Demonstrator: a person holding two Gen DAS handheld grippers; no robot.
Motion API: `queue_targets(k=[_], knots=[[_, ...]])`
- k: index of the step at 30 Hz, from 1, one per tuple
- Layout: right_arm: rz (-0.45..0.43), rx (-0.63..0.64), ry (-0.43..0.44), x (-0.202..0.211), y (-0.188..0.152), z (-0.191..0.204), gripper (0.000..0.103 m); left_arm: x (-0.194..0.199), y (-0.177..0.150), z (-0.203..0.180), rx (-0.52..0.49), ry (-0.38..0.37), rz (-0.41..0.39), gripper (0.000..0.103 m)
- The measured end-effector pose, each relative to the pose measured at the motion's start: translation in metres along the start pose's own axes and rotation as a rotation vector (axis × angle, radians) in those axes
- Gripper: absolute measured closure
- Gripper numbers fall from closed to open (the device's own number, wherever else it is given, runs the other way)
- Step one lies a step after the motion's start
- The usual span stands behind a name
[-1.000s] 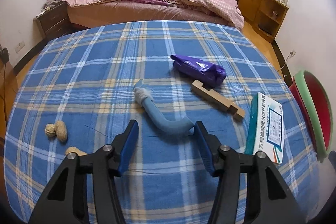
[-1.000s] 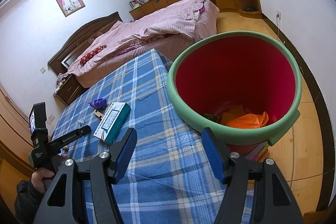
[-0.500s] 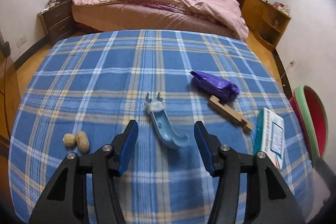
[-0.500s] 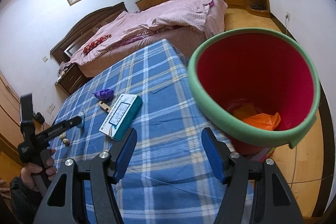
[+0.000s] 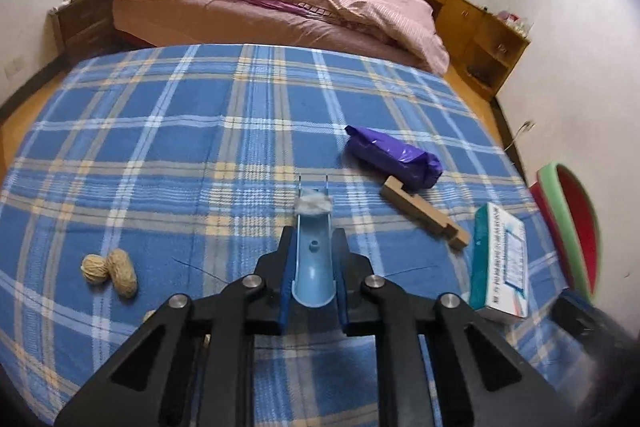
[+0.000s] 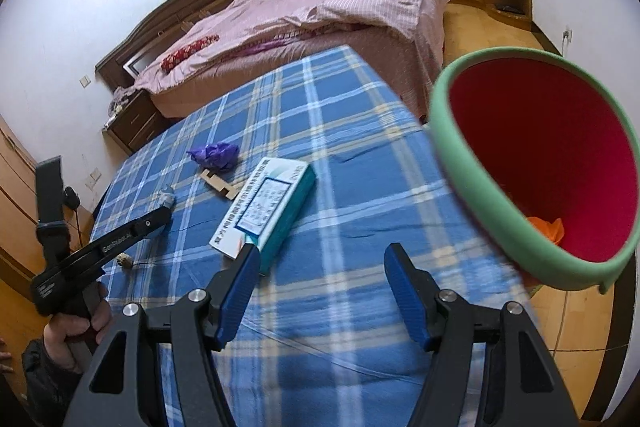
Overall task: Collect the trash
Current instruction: 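Grasp the blue plastic piece with left tool while right tool grasps white medicine box, then carry both items over the red bucket and open both tools to drop them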
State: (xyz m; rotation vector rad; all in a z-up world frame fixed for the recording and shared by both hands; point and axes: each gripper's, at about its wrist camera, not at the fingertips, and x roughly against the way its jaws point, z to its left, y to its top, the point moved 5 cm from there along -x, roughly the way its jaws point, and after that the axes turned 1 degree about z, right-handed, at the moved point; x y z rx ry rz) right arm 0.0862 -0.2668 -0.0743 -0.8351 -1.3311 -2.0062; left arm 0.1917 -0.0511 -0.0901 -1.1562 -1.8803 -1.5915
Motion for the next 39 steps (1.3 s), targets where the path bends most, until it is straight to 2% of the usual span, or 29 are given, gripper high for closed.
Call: queue_targets(k=[2, 7, 11, 20, 22, 24, 26, 32, 39], knots=[[0.002, -0.002, -0.012, -0.006, 0.002, 0.007, 0.027, 0.005, 0.001, 0.001, 0.011, -0.022, -0.018, 0.086], [-0.001, 0.011, -0.038, -0.016, 0.007, 0.027, 0.021, 0.012, 0.001, 0.008, 0.038, -0.057, -0.052, 0.086], [0.002, 0.020, -0.074, -0.030, 0.009, 0.041, 0.009, 0.015, 0.002, 0.012, 0.058, -0.080, -0.055, 0.086], [0.017, 0.081, -0.190, -0.057, 0.010, 0.056, 0.009, 0.019, 0.001, 0.015, 0.067, -0.076, -0.070, 0.086], [0.005, 0.086, -0.210, -0.058, 0.009, 0.056, 0.014, 0.019, 0.001, 0.015, 0.067, -0.080, -0.072, 0.086], [-0.007, 0.095, -0.241, -0.055, 0.009, 0.053, 0.035, 0.020, 0.001, 0.015, 0.066, -0.082, -0.075, 0.086], [-0.016, 0.099, -0.250, -0.052, 0.009, 0.049, 0.046, 0.021, 0.002, 0.014, 0.063, -0.086, -0.081, 0.086], [-0.012, 0.109, -0.159, -0.043, 0.005, 0.039, 0.047, 0.022, 0.001, 0.008, 0.042, -0.085, -0.086, 0.086], [-0.028, 0.078, -0.140, -0.015, -0.005, 0.019, 0.047, 0.035, 0.003, -0.008, 0.003, -0.096, -0.100, 0.086]])
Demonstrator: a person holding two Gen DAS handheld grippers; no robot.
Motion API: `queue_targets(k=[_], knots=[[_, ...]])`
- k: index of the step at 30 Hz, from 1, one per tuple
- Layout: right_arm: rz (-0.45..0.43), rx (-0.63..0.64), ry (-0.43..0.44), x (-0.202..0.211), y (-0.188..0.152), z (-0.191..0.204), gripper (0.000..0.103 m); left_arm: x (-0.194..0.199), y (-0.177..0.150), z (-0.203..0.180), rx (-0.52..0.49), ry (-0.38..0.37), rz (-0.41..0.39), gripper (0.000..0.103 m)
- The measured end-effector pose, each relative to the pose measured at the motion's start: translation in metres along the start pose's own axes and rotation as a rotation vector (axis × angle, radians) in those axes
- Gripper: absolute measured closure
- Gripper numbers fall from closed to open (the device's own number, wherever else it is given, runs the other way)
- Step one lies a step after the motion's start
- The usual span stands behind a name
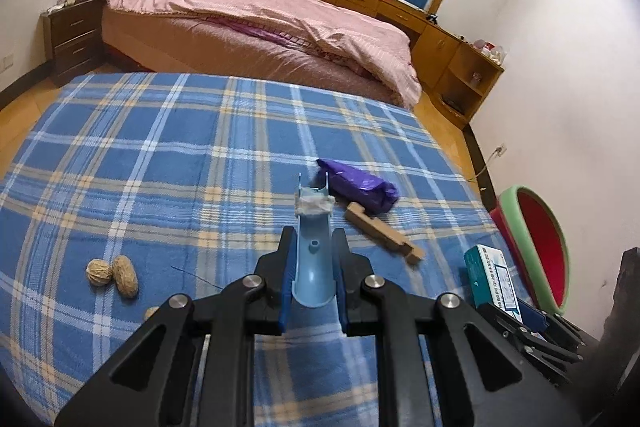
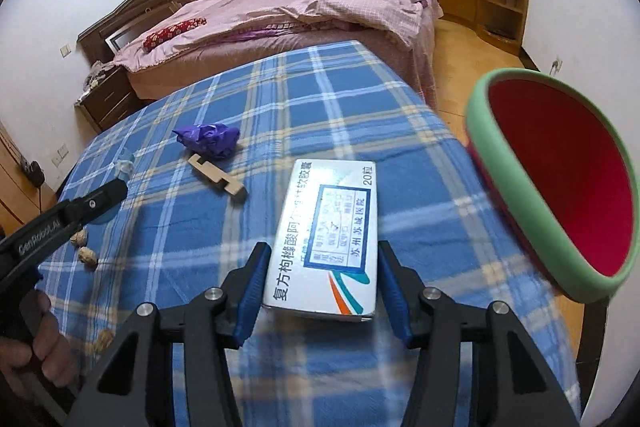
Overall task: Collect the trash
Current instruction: 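Carry both items over the red bucket and open both tools to drop them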
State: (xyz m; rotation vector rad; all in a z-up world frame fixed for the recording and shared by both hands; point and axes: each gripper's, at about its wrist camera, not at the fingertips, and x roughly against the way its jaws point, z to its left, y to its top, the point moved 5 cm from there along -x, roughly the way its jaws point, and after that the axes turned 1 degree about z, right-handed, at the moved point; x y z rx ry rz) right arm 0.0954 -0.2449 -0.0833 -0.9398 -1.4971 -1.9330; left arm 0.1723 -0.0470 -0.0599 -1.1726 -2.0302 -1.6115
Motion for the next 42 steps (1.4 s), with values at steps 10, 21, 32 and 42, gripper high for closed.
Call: queue_targets(k=[10, 21, 32, 42], knots=[[-0.056, -0.035, 0.021, 0.044, -0.014, -0.033, 0.047, 0.020, -0.003, -0.046, -0.063, -0.059, 0.014, 0.086], [-0.156, -0.158, -0.009, 0.085, -0.012, -0.103, 0.047, 0.015, -0.010, -0.112, -0.129, -0.143, 0.067, 0.086], [-0.199, -0.259, -0.057, 0.090, -0.005, -0.176, 0.047, -0.016, -0.016, -0.186, -0.225, -0.197, 0.121, 0.086], [-0.193, -0.292, -0.053, 0.072, 0.010, -0.224, 0.047, -0.052, -0.018, -0.256, -0.327, -0.231, 0.145, 0.086]])
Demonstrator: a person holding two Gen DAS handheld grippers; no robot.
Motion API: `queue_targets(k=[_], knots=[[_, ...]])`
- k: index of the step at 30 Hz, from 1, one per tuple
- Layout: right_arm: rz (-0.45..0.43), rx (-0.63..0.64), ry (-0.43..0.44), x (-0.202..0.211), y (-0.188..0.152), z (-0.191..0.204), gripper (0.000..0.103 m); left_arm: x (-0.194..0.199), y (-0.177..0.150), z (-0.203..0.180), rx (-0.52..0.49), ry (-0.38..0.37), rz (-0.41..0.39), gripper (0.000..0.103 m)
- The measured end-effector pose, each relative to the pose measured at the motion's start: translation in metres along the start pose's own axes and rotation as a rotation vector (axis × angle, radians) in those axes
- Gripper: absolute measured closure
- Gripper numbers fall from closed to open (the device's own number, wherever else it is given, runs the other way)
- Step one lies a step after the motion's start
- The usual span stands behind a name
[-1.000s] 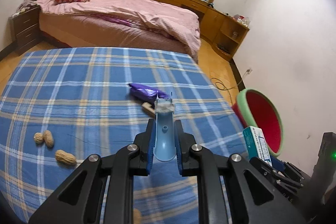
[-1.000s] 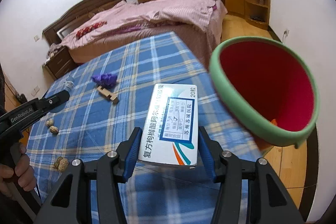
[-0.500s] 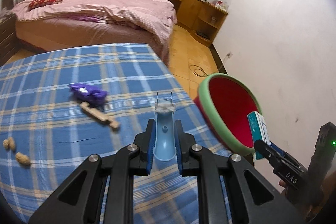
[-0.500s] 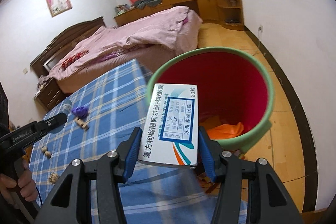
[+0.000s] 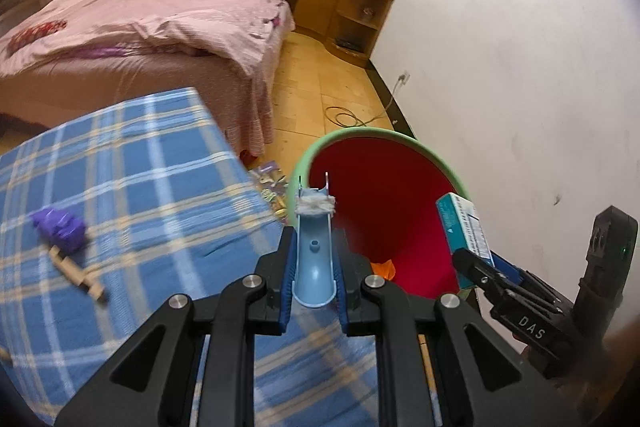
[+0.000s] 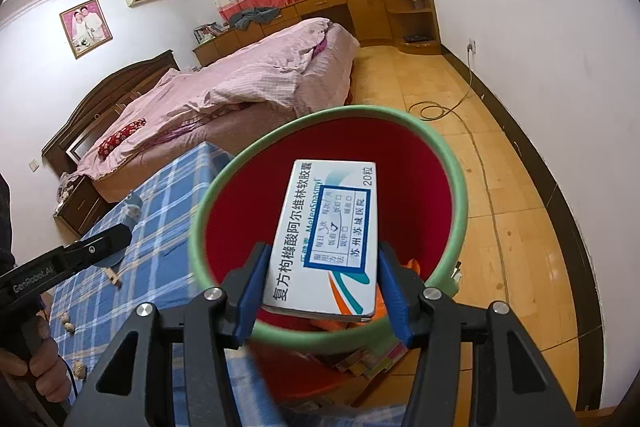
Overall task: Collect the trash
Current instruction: 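Carry both items over the red bucket and open both tools to drop them, then move left tool back over the table toward the purple wrapper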
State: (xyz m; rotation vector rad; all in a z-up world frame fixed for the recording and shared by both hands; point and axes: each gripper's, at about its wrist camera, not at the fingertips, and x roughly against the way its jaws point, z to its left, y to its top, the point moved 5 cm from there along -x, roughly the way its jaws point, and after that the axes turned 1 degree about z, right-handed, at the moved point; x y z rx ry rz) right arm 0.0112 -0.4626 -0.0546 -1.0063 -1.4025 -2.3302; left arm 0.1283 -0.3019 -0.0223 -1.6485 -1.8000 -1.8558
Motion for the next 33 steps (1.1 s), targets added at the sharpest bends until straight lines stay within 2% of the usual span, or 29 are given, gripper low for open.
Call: queue_targets(k=[4, 9, 13, 18, 24, 33], knots=[[0.018, -0.007, 0.013, -0.012, 0.006, -0.012, 0.047, -0.022, 0.007, -0.014, -0.033, 0.013, 0.009, 0.086], [0.023, -0.016, 0.038, -0.021, 0.017, -0.028, 0.047, -0.048, 0.015, -0.032, -0.055, -0.009, 0.036, 0.086], [0.026, -0.016, 0.059, -0.027, 0.022, -0.036, 0.042, -0.063, 0.017, -0.039, -0.069, 0.004, 0.062, 0.078], [0.032, -0.029, 0.067, -0.030, 0.025, -0.046, 0.041, -0.074, 0.016, -0.046, -0.076, 0.010, 0.076, 0.078], [0.042, -0.043, 0.066, -0.029, 0.020, -0.048, 0.040, -0.072, 0.010, -0.044, -0.066, 0.006, 0.088, 0.078], [0.020, -0.053, 0.076, -0.016, 0.014, -0.034, 0.037, -0.040, -0.001, -0.015, -0.025, 0.045, 0.061, 0.078]])
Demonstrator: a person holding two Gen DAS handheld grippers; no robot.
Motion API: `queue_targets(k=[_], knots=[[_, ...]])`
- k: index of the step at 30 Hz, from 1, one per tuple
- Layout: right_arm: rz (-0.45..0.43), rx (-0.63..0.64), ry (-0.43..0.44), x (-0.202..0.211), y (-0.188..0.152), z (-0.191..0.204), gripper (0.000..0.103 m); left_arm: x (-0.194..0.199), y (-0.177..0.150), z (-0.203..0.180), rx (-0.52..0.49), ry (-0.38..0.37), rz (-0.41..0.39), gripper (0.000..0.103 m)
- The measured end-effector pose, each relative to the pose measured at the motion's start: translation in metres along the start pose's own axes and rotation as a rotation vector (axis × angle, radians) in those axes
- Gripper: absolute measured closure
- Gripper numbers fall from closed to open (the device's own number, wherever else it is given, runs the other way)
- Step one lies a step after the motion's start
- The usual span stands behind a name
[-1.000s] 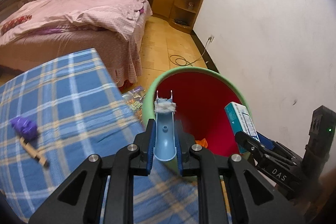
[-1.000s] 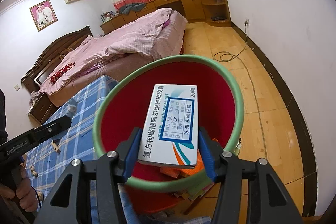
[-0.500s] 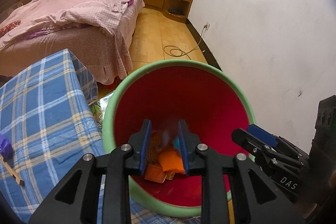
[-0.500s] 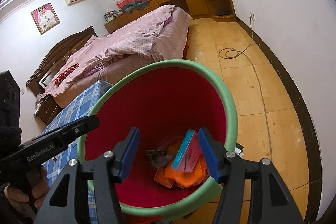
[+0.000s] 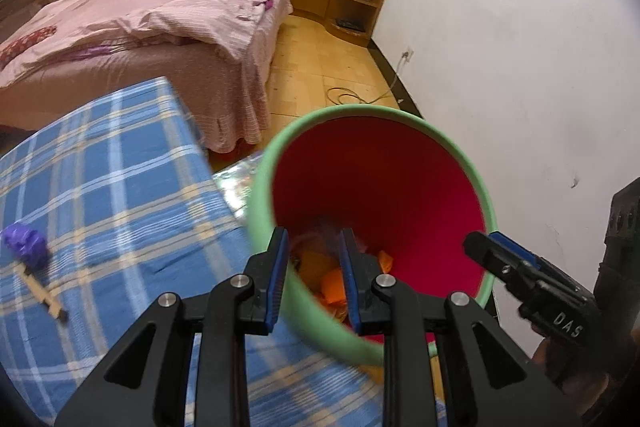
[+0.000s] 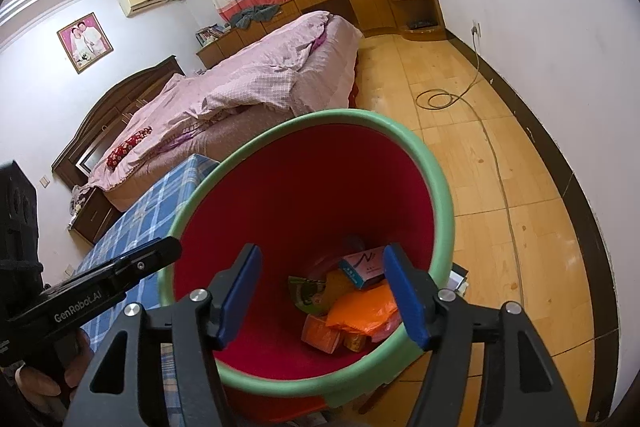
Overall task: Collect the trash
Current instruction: 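Move left tool back over the table toward the purple wrapper, then close the left tool on the light wooden stick and lift it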
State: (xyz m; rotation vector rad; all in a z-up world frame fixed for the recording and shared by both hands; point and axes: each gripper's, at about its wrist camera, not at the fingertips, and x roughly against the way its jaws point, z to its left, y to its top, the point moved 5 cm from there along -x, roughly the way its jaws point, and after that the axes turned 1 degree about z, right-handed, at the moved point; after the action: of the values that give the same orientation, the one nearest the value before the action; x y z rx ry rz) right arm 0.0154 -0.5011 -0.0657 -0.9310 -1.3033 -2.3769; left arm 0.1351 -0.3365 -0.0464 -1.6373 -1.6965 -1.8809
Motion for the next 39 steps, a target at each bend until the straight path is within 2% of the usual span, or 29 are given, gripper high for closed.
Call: queue_targets(k=[17, 21, 29, 39], knots=[[-0.004, 0.033, 0.017, 0.011, -0.020, 0.055, 0.035, 0.017, -0.038, 0.116, 0.205, 0.175, 0.044, 0.078], [-0.009, 0.039, 0.020, 0.016, -0.023, 0.062, 0.035, 0.022, -0.045, 0.135, 0.252, 0.166, 0.050, 0.078], [-0.027, 0.048, 0.023, 0.024, -0.026, 0.073, 0.035, 0.041, -0.058, 0.167, 0.280, 0.230, 0.052, 0.078], [-0.024, 0.064, 0.037, 0.023, -0.034, 0.091, 0.035, 0.069, -0.069, 0.190, 0.294, 0.258, 0.032, 0.078]])
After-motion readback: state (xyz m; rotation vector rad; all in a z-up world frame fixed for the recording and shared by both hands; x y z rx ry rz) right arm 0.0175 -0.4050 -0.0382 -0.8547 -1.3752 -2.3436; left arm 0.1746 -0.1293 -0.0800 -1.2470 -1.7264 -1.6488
